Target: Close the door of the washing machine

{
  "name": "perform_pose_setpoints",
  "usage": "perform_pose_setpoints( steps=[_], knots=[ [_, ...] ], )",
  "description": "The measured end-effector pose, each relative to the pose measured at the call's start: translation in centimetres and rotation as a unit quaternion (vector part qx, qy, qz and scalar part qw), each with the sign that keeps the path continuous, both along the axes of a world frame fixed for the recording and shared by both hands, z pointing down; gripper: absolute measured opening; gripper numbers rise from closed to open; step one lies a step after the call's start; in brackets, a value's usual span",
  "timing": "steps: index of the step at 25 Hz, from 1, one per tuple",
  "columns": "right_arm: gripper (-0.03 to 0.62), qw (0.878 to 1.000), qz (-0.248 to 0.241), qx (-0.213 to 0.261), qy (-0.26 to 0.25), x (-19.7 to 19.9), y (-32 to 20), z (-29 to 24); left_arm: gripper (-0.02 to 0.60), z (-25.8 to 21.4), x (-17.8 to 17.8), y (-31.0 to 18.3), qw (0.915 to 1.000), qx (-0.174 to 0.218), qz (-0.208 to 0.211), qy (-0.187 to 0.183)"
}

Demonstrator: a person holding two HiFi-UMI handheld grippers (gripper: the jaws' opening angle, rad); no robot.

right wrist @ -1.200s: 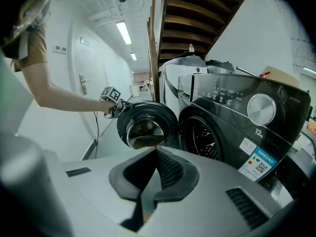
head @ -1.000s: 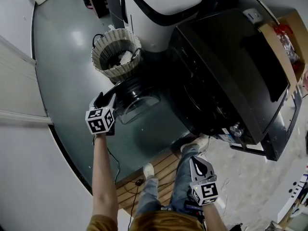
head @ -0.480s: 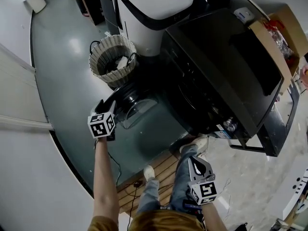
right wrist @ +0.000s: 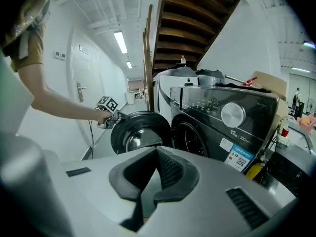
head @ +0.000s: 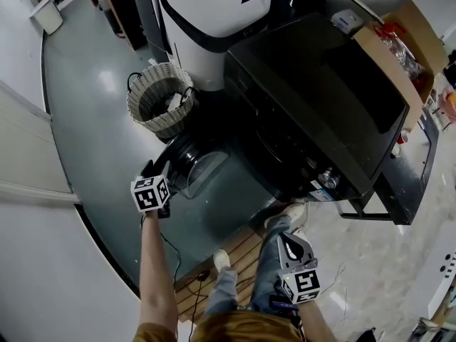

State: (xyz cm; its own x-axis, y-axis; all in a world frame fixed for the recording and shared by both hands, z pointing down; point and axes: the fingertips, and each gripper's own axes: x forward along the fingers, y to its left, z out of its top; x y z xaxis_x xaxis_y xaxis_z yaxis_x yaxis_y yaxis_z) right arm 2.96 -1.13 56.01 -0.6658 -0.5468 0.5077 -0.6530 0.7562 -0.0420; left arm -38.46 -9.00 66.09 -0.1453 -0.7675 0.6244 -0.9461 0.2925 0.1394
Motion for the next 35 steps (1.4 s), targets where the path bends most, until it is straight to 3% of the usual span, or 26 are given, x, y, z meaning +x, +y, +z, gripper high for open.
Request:
perform_pose_setpoints(
  steps=[9,11,13,15,21,26,35],
  knots=[
    [0.012,1.000,0.011,0.010,-0.014,1.8,0.1,-0.7,0.265,0.3,3.2,1.0,0.9995,-0.026,0.016,-0.010],
    [0.012,1.000,0.013,0.010,-0.018,2.0,0.2,-0.9,0.264,0.6,4.1,1.3,0.9970,-0.048,0.044,-0.043],
    [0.011,1.000,0.015,0.011,-0.019,2.2,0.4,-1.2,0.247,1.0,5.1,1.6,0.9882,-0.080,0.086,-0.099],
    [0.011,1.000,0.019,0.010,-0.020,2.5,0.6,-1.4,0.236,1.2,6.0,1.8,0.9815,-0.093,0.108,-0.128],
    [0.012,0.999,0.028,0.014,-0.024,3.4,0.8,-1.6,0.238,1.9,7.5,2.1,0.9831,-0.103,0.114,-0.099],
    [0.012,0.999,0.040,0.023,-0.027,4.2,0.5,-2.5,0.230,3.0,9.2,2.3,0.9760,-0.128,0.148,-0.096],
    [0.012,0.997,0.057,0.038,-0.025,5.2,0.3,-3.8,0.227,3.4,11.4,2.3,0.9757,-0.140,0.155,-0.068]
  ],
)
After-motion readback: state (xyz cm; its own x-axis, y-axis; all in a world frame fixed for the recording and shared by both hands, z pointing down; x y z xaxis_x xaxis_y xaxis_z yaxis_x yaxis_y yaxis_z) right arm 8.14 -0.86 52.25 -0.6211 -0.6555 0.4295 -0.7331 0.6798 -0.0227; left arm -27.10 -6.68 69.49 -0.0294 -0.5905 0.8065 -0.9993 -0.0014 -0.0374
